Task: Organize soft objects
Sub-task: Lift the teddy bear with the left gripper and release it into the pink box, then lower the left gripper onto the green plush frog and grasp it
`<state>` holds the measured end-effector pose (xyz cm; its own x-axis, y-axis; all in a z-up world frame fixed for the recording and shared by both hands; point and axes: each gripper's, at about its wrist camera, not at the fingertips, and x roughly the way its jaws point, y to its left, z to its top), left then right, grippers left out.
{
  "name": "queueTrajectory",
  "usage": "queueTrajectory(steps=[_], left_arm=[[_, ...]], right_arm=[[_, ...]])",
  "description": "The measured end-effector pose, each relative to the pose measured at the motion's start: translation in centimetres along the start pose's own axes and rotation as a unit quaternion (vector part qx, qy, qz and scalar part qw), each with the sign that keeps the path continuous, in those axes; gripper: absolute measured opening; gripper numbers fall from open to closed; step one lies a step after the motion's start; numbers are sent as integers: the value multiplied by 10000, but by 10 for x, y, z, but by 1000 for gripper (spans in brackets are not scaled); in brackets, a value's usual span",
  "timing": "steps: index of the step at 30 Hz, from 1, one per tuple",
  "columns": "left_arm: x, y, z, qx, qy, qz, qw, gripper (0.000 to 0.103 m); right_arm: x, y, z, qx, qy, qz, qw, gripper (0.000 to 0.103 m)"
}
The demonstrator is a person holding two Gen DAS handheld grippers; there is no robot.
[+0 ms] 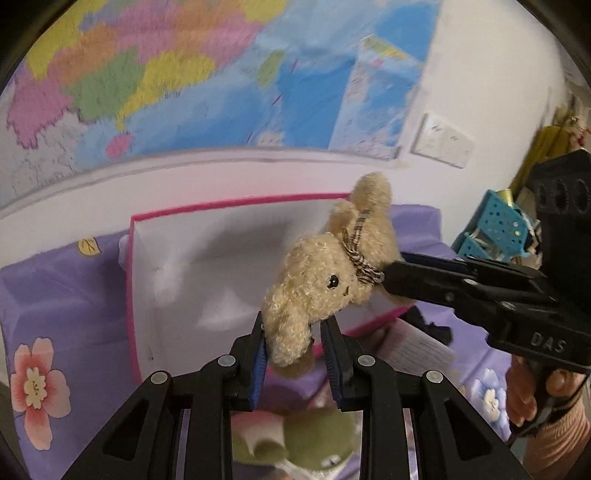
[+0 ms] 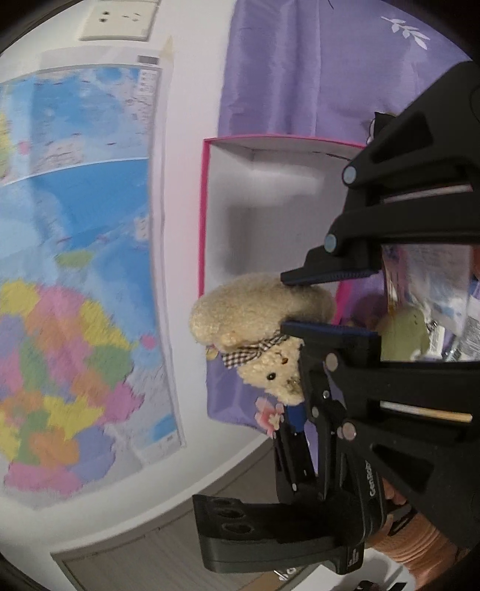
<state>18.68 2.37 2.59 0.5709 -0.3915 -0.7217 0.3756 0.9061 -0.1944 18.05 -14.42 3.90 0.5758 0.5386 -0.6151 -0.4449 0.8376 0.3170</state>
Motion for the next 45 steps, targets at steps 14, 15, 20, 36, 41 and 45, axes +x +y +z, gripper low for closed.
queueTrajectory(steps=[14, 15, 20, 36, 41, 45], left_arm=[[16, 22, -4, -358, 8, 411, 9985, 32], [7, 20, -6, -337, -85, 377, 9987, 32], [-30, 4, -20, -174, -499, 140, 9985, 45], [-68, 4, -98, -150, -552, 271, 9980, 54], [-53, 27, -109, -394, -268, 432, 9979, 54], [-43, 35, -112, -452, -155, 434, 9979, 54]], right_arm=[[21, -35, -4, 509, 536, -45, 9973, 31], [12, -32, -5, 472, 457, 39, 9978, 32], [-26, -6, -12, 121, 19, 211, 9997, 47], [-66, 73, -116, -737, -35, 630, 9953, 59], [-26, 84, -128, -974, 76, -249, 9949, 63], [-11, 92, -122, -987, 90, -520, 9937, 64]])
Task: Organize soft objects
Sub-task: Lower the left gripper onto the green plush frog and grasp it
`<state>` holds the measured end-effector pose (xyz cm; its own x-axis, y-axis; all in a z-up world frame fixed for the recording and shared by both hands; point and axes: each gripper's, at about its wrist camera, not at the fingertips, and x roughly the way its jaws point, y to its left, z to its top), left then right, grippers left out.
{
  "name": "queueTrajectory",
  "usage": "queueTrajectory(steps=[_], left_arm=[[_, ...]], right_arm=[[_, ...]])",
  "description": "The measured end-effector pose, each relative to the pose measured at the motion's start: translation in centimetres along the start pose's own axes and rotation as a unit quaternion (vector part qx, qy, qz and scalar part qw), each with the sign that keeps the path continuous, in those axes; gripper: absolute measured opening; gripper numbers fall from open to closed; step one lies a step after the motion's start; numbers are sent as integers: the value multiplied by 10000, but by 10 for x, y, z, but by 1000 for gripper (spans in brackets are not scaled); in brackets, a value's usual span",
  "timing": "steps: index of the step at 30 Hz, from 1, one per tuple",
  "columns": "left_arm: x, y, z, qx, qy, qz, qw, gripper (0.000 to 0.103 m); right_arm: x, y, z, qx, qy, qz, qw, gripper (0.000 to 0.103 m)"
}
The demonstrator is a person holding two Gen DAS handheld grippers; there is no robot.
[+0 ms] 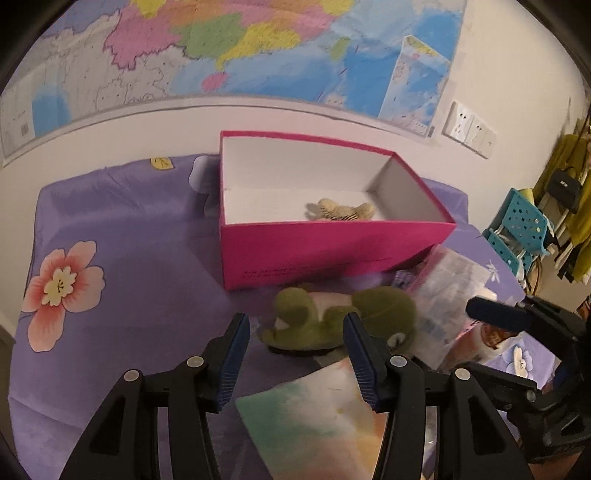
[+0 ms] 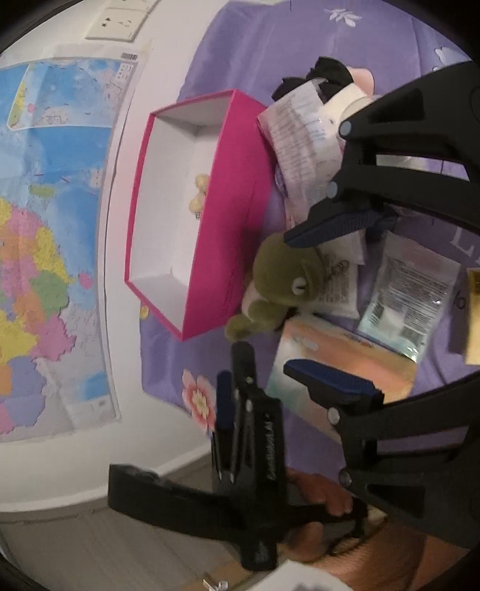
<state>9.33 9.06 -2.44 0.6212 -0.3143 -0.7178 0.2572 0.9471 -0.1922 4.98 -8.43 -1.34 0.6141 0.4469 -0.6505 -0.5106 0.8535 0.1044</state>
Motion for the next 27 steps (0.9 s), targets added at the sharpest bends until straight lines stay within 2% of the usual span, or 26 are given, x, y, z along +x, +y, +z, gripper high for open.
queueTrajectory(steps=[5, 9, 17, 19, 27], left_arm=[[6, 2, 0, 58, 13, -106, 9999, 54], [12, 5, 3, 67, 48, -136, 9999, 54], [31, 10, 5, 129, 304, -239, 9992, 53], [34, 11, 6, 130, 346, -303, 9989, 53], [40, 13, 10, 180, 417, -508, 9977, 52]], right_arm=[[6, 17, 2, -372, -86, -188, 9991, 64], [24, 16, 6, -200, 90, -206, 9995, 64], [61, 3, 11, 48, 438, -692, 9966, 65], [65, 2, 11, 55, 468, -820, 9955, 71], [76, 1, 12, 14, 690, -943, 9931, 74]])
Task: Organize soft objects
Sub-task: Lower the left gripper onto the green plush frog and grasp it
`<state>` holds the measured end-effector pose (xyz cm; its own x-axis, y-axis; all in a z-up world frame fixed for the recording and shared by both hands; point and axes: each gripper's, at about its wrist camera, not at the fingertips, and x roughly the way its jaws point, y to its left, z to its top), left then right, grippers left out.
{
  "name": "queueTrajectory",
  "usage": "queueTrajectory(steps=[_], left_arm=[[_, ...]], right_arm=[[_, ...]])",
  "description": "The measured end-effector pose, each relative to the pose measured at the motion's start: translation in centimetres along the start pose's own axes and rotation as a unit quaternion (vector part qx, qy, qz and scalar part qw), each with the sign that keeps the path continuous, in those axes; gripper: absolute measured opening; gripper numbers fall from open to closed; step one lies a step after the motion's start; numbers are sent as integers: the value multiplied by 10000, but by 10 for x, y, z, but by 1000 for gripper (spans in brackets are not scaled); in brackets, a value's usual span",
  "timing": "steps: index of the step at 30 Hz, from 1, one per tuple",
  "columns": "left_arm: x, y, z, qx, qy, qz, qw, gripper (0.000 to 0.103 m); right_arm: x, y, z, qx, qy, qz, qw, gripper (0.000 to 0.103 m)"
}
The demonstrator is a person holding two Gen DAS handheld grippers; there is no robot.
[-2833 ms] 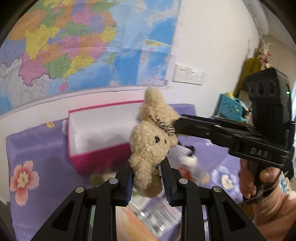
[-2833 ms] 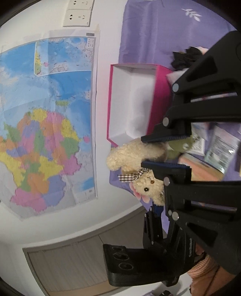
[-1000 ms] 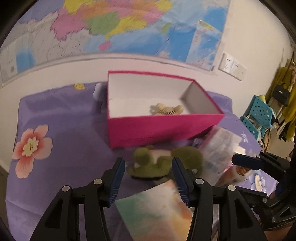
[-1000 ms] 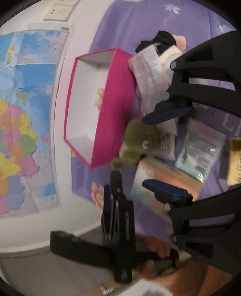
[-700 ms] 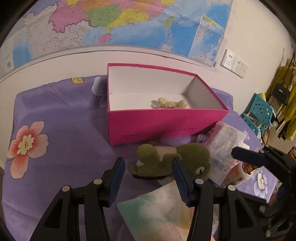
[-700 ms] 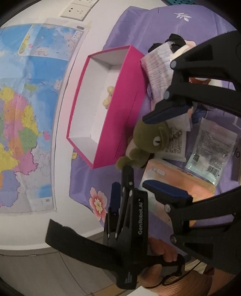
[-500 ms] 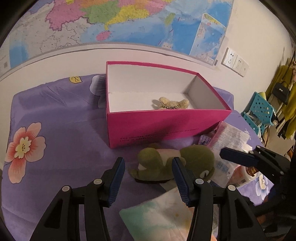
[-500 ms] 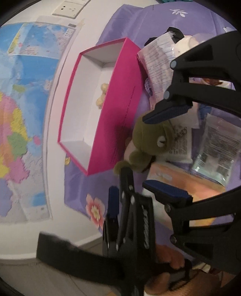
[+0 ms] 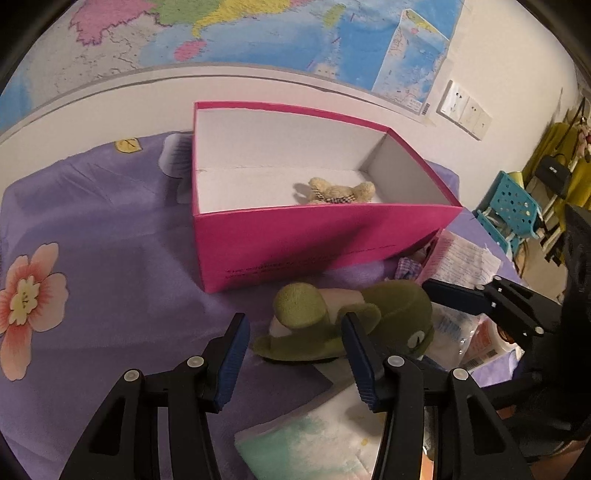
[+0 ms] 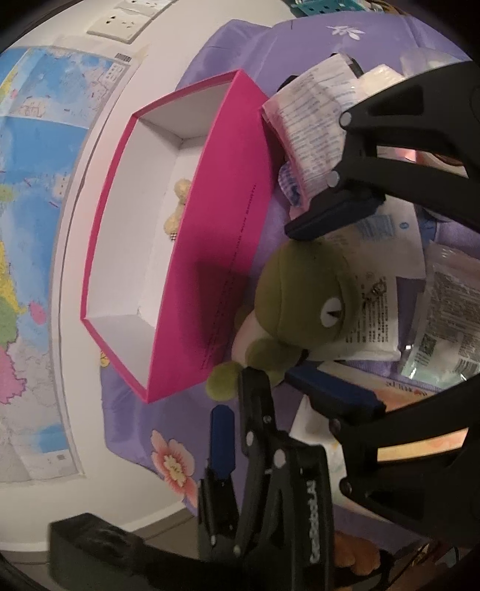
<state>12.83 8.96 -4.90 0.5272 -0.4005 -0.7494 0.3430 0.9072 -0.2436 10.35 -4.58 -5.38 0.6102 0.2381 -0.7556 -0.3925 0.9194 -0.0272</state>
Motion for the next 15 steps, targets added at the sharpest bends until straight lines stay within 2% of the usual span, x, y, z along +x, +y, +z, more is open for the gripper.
queueTrajectory(steps=[2, 4, 7, 12, 15], left_arm=[[2, 1, 1, 4, 28, -94, 10000, 52], [4, 1, 1, 4, 46, -171, 9998, 51], [5, 3, 3, 6, 60, -278, 9996, 50], [7, 0, 8, 105, 32, -223, 9997, 51], [8, -5, 9, 202, 16, -214, 9996, 51]], right_arm=[[3, -2, 0, 19, 30, 8, 10000, 73], [5, -2, -1, -73, 44, -91, 9999, 65], [5, -6, -2, -71, 39, -115, 9999, 60], [5, -10, -2, -4, 17, -97, 10000, 60], [8, -11, -2, 51, 58, -117, 9999, 65]])
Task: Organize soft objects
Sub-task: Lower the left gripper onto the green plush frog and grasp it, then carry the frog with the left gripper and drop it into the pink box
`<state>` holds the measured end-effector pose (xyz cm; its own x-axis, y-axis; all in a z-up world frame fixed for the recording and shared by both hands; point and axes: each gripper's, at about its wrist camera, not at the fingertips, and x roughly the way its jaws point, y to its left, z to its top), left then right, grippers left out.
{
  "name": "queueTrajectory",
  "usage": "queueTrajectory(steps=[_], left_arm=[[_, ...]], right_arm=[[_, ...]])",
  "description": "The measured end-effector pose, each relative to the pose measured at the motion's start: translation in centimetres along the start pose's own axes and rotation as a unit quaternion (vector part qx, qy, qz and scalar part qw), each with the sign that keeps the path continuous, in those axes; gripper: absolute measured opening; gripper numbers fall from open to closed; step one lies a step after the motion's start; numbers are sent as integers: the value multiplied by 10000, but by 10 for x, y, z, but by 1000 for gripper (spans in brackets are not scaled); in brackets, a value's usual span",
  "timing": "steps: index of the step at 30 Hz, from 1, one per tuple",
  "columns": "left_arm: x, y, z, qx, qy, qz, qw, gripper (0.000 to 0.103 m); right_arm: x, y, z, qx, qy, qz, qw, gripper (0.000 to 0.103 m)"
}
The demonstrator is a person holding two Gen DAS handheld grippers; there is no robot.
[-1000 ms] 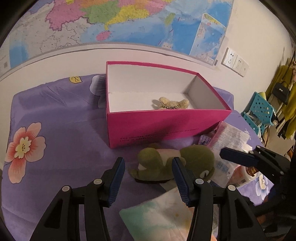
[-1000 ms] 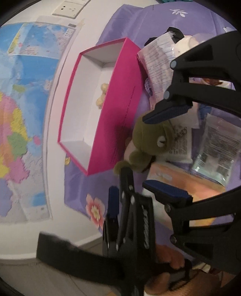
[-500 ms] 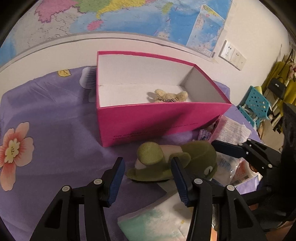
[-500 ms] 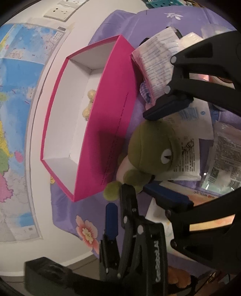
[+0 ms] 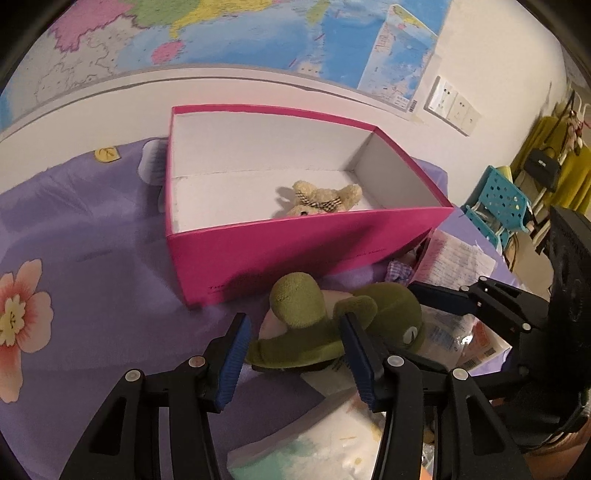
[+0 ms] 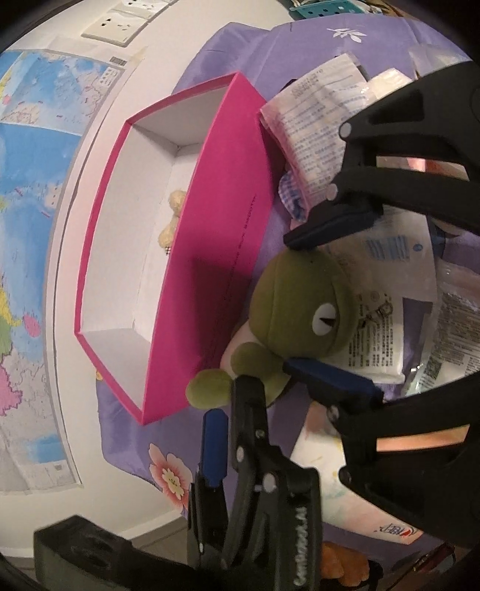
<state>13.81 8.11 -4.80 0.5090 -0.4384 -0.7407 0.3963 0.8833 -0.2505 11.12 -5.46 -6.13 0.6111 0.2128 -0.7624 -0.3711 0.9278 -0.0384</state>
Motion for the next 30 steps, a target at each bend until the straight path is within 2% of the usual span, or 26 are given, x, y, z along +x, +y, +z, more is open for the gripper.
queueTrajectory(steps=[2, 4, 7, 12, 17, 30], left_arm=[[1, -2, 1, 54, -2, -70, 10000, 51], [3, -5, 0, 120, 44, -251, 9996, 51], [4, -12, -1, 244, 28, -114, 9996, 51], [-9, -11, -1, 92, -131, -200, 9997, 50], [-35, -20, -3, 190, -406, -68, 9990, 47], [-99, -56, -11, 426, -1092, -221, 9929, 47]], right_arm=[[2, 2, 0, -44, 17, -13, 10000, 66], [2, 3, 0, -110, -15, -10, 9999, 62], [-1, 6, 0, -186, -70, -10, 9998, 58], [-8, 7, 1, -239, -228, 10, 9995, 56], [-36, 11, 4, -458, -576, 74, 9973, 56], [-109, 6, 4, -849, -1257, 458, 9874, 56]])
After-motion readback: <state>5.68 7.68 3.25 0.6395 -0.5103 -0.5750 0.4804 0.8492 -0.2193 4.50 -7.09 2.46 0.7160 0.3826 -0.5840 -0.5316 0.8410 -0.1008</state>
